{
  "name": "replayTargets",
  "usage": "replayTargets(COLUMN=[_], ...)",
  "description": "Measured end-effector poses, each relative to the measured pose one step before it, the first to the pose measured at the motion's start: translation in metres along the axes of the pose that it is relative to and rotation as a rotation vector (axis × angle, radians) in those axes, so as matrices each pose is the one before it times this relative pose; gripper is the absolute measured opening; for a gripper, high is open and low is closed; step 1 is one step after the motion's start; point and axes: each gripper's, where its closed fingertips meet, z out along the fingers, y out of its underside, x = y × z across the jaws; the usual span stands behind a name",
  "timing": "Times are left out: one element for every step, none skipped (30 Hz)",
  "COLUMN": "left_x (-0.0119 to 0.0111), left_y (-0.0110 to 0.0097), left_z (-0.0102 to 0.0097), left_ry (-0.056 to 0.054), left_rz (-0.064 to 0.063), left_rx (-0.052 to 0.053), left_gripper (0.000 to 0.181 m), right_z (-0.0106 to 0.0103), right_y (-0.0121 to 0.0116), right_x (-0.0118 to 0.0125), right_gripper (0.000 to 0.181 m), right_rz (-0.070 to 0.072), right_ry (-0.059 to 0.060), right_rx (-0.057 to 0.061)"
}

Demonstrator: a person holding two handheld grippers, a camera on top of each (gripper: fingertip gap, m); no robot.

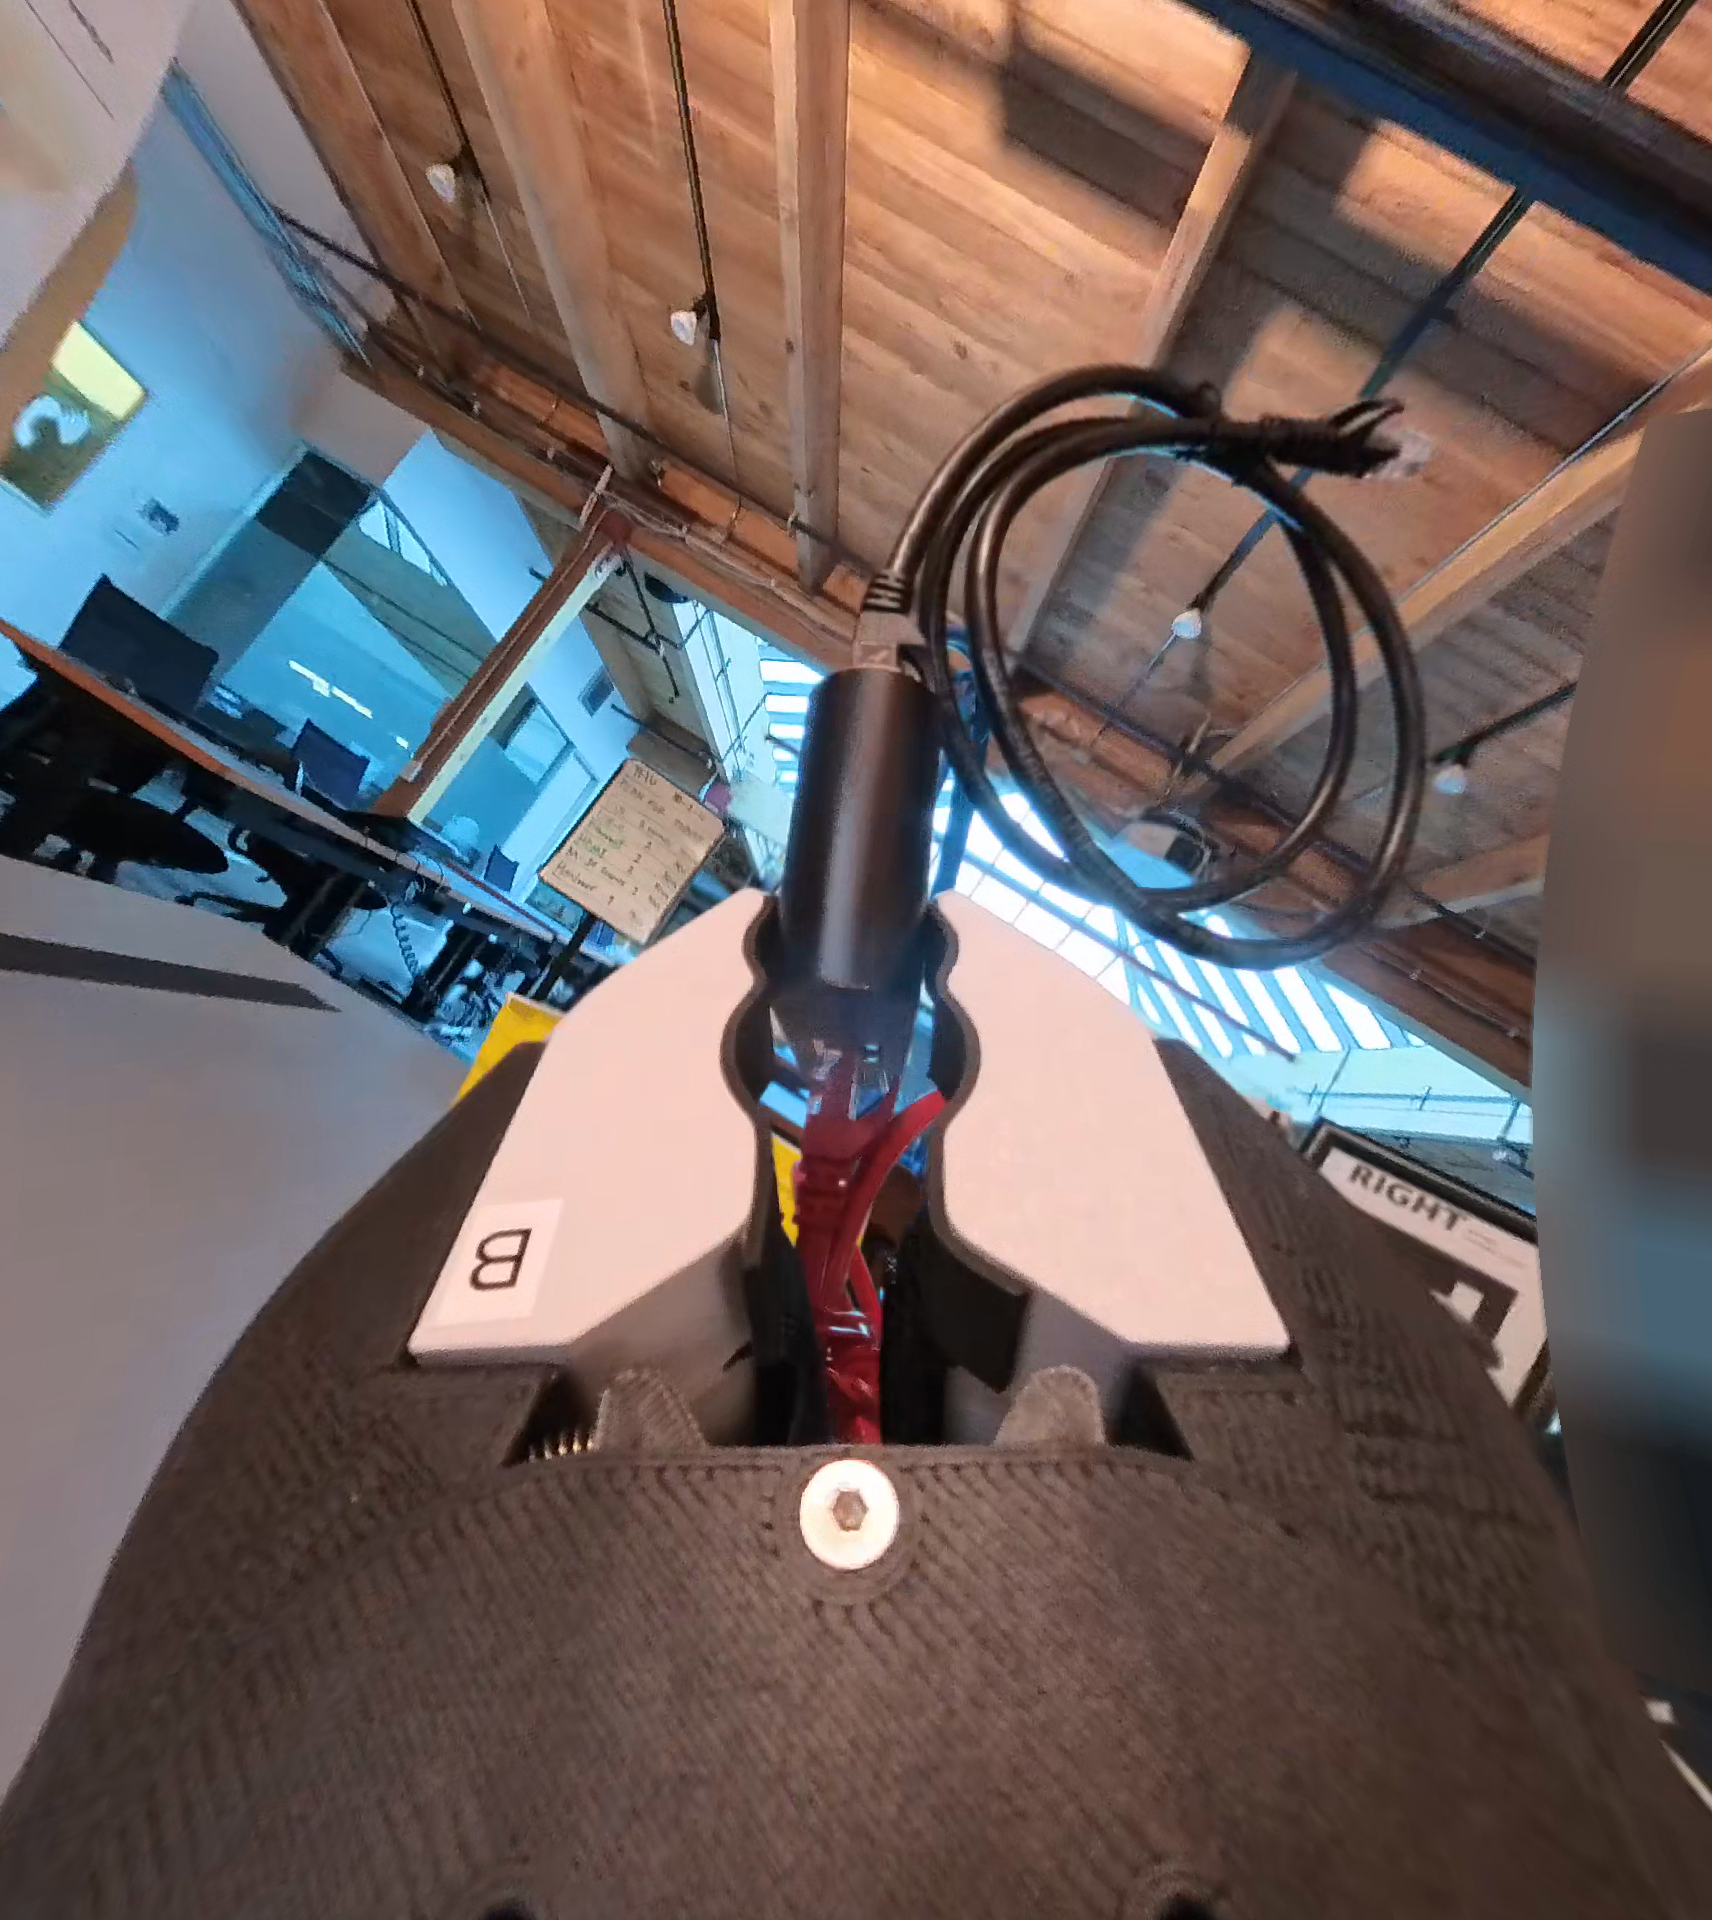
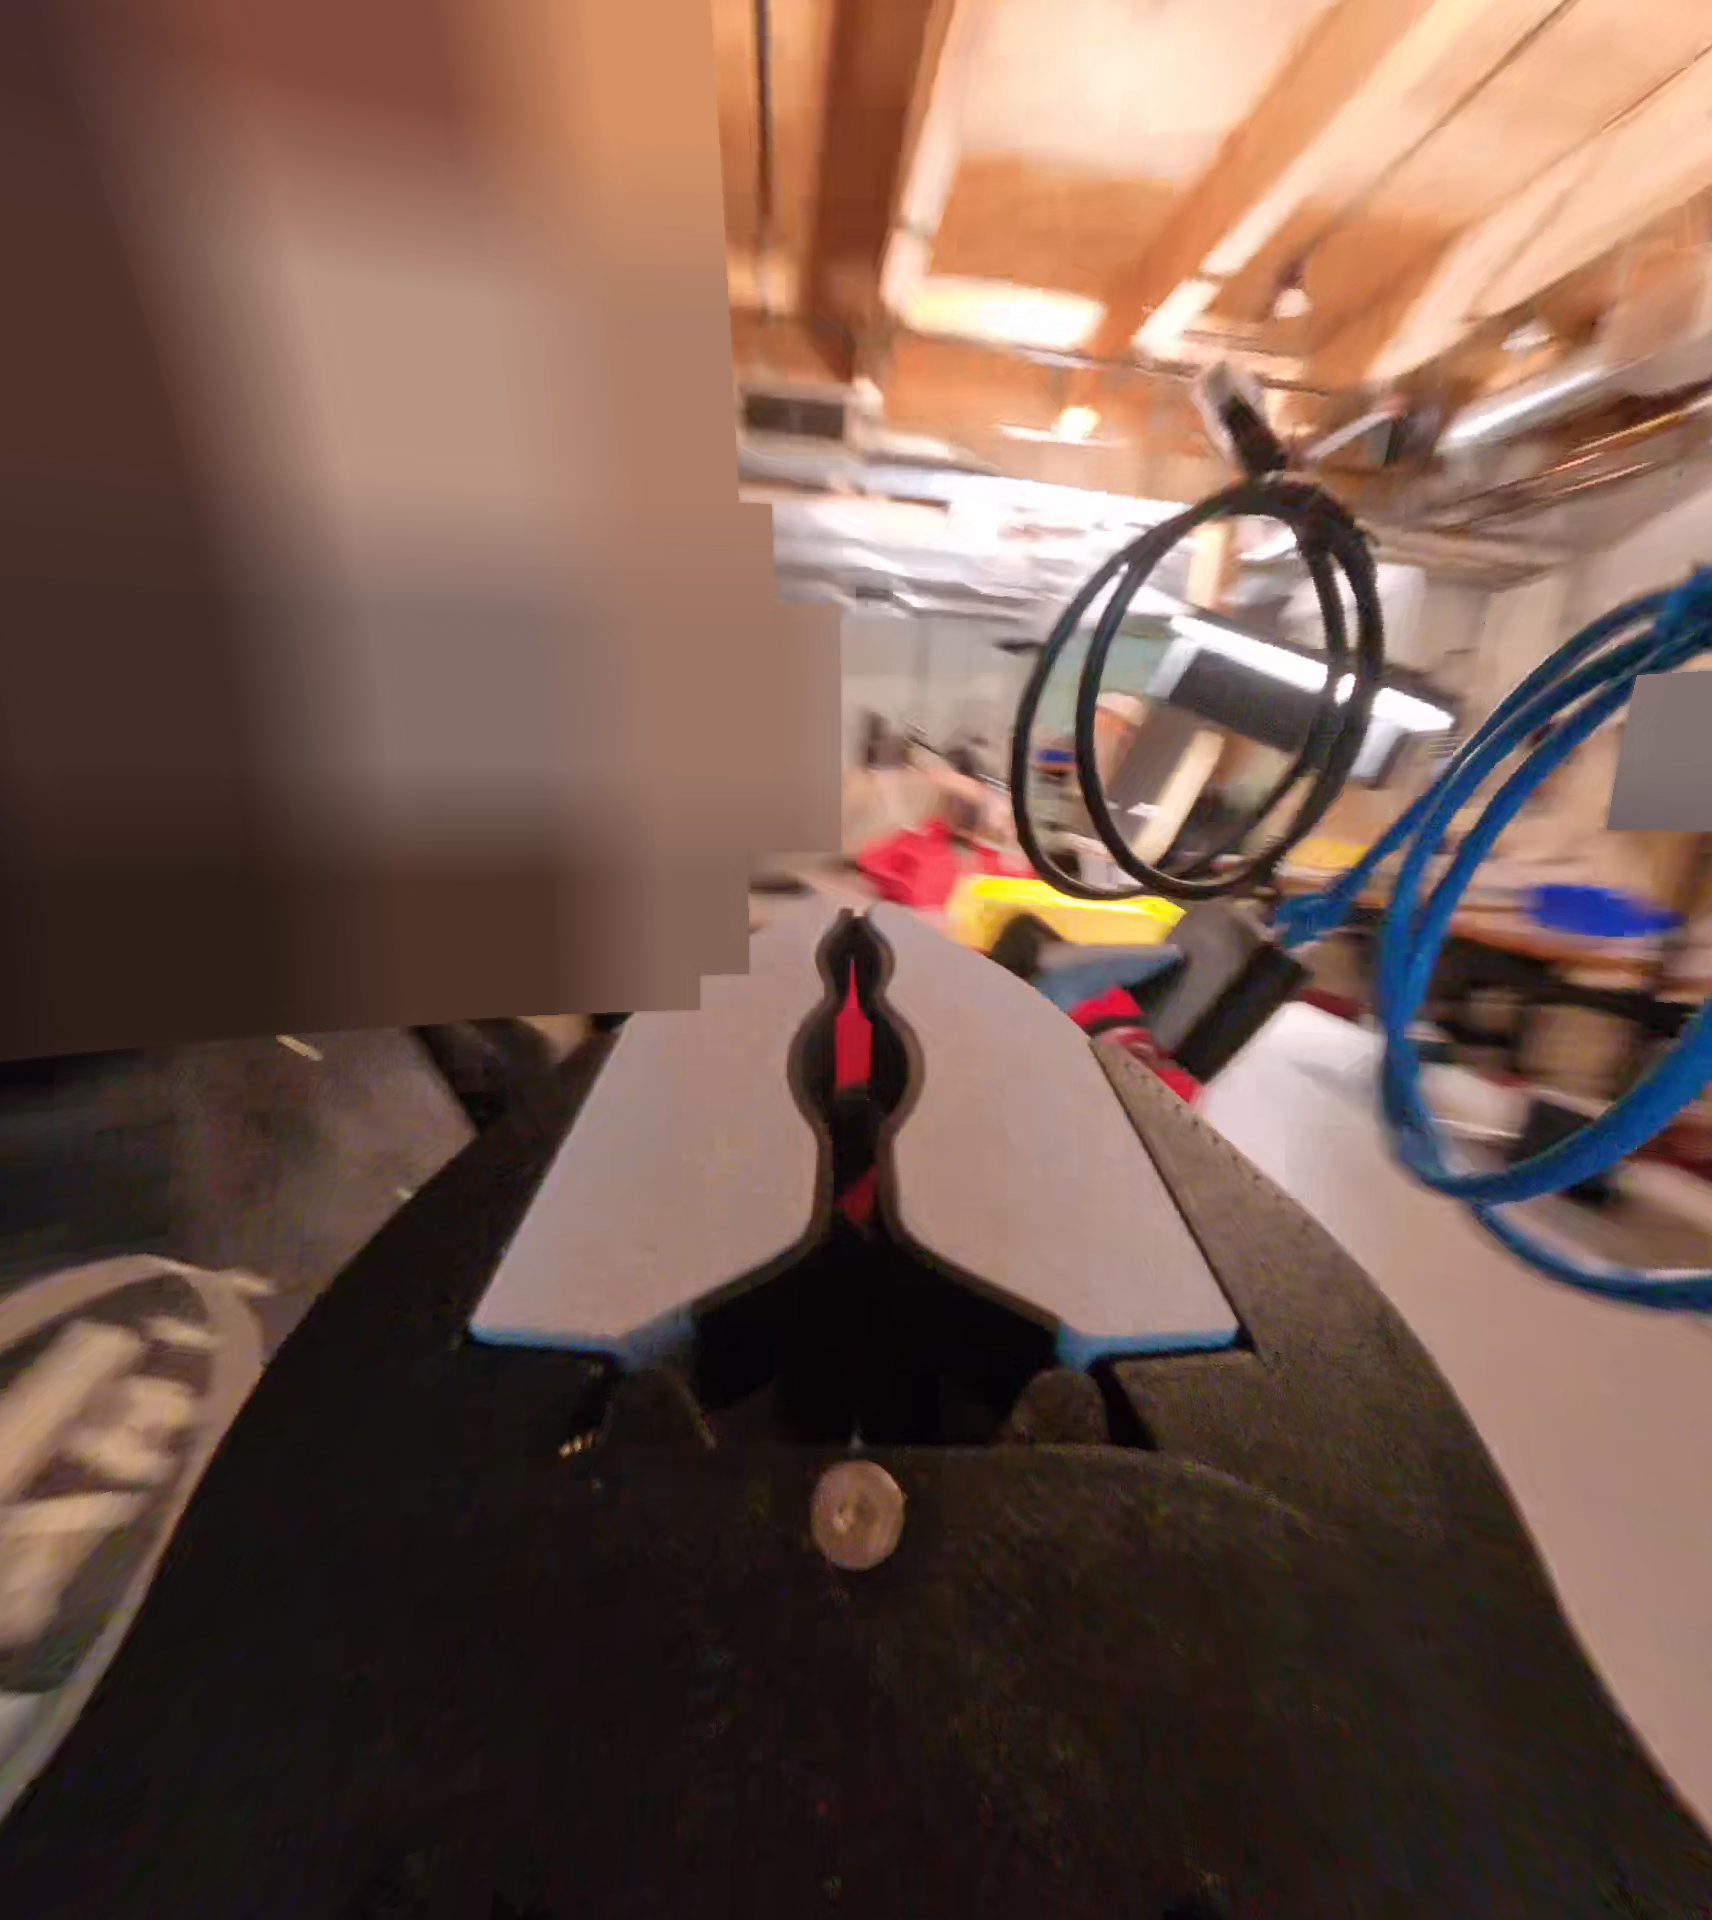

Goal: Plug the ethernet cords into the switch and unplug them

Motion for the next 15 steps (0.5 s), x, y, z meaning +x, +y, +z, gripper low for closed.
replayTargets(left_x=[-0.0012, -0.00105, -0.00126, -0.00176, -0.00197, -0.00152, 0.00052, 0.00274, 0.00351, 0.00358, 0.00306, 0.00268, 0.00245, 0.00242, 0.00223], left_y=[0.00487, 0.00394, 0.0031, 0.00278, 0.0023, 0.00235, 0.00294, 0.0041, 0.00465, 0.00471, 0.00438, 0.0041, 0.00457, 0.0053, 0.00631], left_z=[0.00122, 0.00113, 0.00113, 0.00123, 0.00131, 0.00125, 0.00164, 0.00195, 0.00216, 0.00206, 0.0018, 0.00177, 0.00166, 0.00207, 0.00247], left_ry=[-0.0061, -0.0065, -0.0082, -0.0117, -0.0128, -0.0099, 0.0045, 0.0199, 0.0253, 0.0233, 0.0175, 0.0126, 0.0124, 0.0143, 0.016], left_rz=[-0.0008, -0.0014, -0.0034, -0.0073, -0.0123, -0.0182, -0.0184, -0.0169, -0.0129, -0.0029, 0.0074, 0.0122, 0.0107, 0.0028, -0.0041], left_rx=[-0.0243, -0.019, -0.0124, -0.0053, 0.0028, 0.0099, 0.0068, -0.006, -0.0202, -0.0274, -0.0283, -0.0273, -0.029, -0.0317, -0.0339], left_gripper=[0.025, 0.025, 0.025, 0.025, 0.025, 0.025, 0.025, 0.025, 0.025, 0.025, 0.025, 0.025, 0.025, 0.025, 0.024], right_z=[0.00772, 0.00707, 0.00648, 0.00539, 0.00403, 0.00247, 0.00093, -0.00091, -0.00228, -0.00229, -0.00073, 0.00098, 0.00222, 0.00247, 0.00164], right_y=[0.01491, 0.01072, 0.00608, 0.00254, 0.00151, 0.00227, 0.00328, 0.00345, 0.00306, 0.00386, 0.00624, 0.00883, 0.0109, 0.00849, 0.00407], right_x=[0.00249, -0.00425, -0.00754, -0.00521, -0.00193, 0.00125, 0.00586, 0.01149, 0.01571, 0.01711, 0.01438, 0.01019, 0.00882, 0.00664, 0.00395], right_gripper=[0.0, 0.0, 0.0, 0.004, 0.014, 0.025, 0.031, 0.036, 0.036, 0.033, 0.029, 0.029, 0.029, 0.033, 0.035], right_rz=[-0.1211, -0.0954, -0.0443, 0.0007, 0.0222, 0.0224, 0.015, 0.0126, 0.03, 0.071, 0.1063, 0.1114, 0.0932, 0.0607, 0.034], right_ry=[0.0596, 0.0222, -0.0065, -0.0037, 0.0055, 0.0107, 0.0268, 0.0521, 0.0697, 0.0696, 0.0421, 0.0076, 0.0001, -0.0037, -0.006], right_rx=[-0.0503, -0.042, -0.0317, -0.0187, -0.0118, -0.0125, -0.0135, -0.0034, 0.0134, 0.0192, 0.0055, -0.019, -0.0391, -0.0298, -0.0023])
